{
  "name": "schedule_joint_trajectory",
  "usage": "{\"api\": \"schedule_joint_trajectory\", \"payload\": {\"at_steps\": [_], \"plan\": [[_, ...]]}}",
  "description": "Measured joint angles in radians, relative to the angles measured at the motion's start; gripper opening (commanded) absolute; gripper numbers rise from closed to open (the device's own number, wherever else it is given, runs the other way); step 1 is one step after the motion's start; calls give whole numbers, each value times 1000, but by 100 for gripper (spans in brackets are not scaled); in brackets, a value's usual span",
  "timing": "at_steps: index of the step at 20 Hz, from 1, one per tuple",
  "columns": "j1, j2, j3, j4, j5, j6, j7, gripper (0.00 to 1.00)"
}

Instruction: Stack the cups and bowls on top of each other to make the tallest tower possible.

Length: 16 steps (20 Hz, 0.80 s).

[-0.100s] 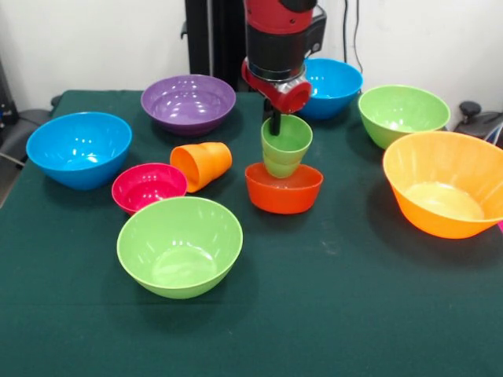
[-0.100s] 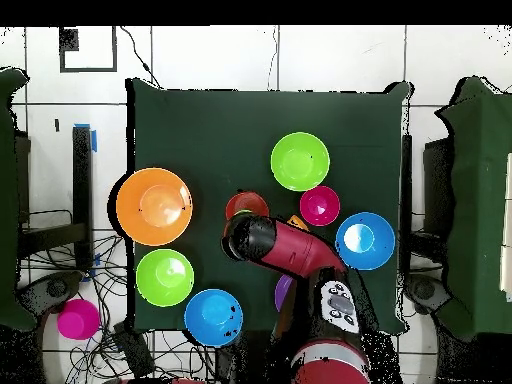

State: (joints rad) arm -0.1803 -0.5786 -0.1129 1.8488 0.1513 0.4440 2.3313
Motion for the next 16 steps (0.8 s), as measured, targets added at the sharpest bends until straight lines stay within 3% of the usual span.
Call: {"api": "schedule_joint_trajectory", "payload": {"at_steps": [10,16], "plan": [[1,14,0,-6,3,0,0,0],[18,10,-5,-56,2,3,0,0]]}}
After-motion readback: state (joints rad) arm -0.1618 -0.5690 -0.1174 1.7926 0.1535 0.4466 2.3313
